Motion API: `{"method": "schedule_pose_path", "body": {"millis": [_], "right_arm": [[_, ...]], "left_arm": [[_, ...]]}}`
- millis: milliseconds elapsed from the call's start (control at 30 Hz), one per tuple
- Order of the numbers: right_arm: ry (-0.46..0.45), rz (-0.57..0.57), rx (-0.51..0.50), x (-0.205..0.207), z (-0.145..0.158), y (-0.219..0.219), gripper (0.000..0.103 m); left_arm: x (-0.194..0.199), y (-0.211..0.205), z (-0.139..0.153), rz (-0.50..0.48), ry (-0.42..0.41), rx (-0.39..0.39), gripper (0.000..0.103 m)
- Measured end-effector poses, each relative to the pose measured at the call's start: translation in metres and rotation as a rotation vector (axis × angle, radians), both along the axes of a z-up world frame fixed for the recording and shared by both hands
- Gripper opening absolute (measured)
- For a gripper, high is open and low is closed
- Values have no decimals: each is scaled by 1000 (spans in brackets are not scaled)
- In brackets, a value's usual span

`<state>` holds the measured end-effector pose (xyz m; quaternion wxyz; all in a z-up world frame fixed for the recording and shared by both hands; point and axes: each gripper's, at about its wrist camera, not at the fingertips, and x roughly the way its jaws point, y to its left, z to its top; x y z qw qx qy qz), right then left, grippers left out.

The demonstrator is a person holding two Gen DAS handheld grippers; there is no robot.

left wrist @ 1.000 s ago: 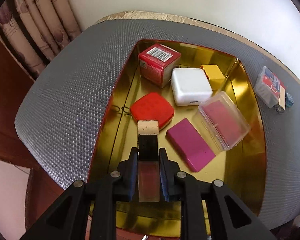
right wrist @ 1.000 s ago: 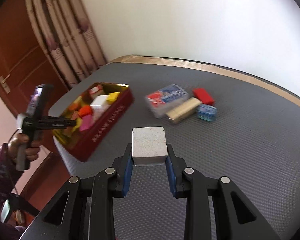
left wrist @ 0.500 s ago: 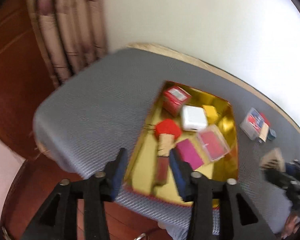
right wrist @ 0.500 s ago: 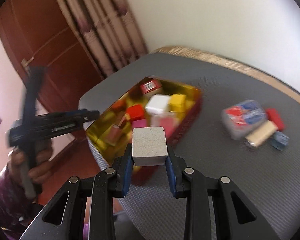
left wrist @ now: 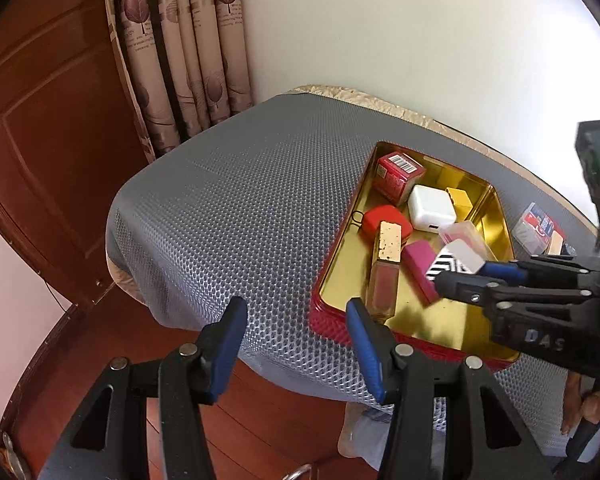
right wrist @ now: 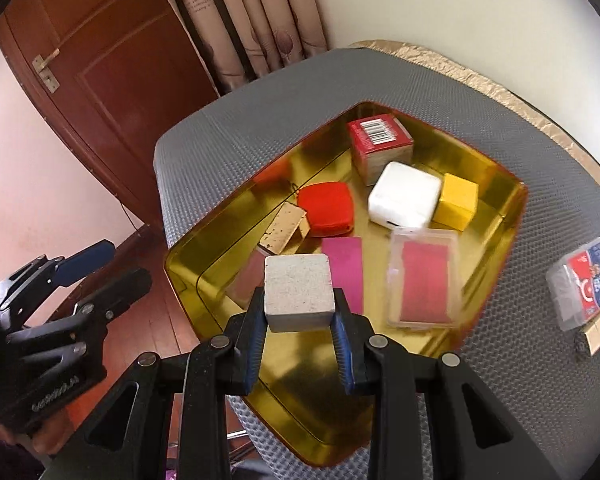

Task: Organize rigid objects
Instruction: 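Place the lipstick tube in the tin with left while right carries white cube there, then release the white cube into the tin with the right gripper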

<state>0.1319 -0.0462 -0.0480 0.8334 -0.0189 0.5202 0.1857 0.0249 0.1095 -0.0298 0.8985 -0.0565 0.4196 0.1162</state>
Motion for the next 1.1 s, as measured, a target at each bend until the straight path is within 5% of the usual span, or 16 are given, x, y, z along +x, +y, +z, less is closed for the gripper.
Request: {"method": "schedule_pose_path", "body": {"millis": [367,633,733,833,967,1100], "right_arm": [[36,-8,-46,10,-16,21,29],[-42,-77,77,-3,8,-5,32],[-124,-157,87,-31,20,-38,47],[-177,-249,16,-61,18,-79,58],[-169,-409,-230,-103,-2,-151,62],[-171,-528,-412,-133,-10,-212,78]], "left_arm": [[3,16,-6,16,21,-66,52],[2,10,-4,6,10,-30,52],[1,8,-3,-4,3,-27,52],[-1,3,-1,-51,-3,-61,52],[-7,-15,9,-165,-45,-76,52],[-13,-49,18,-342,-55,-91,52]]}}
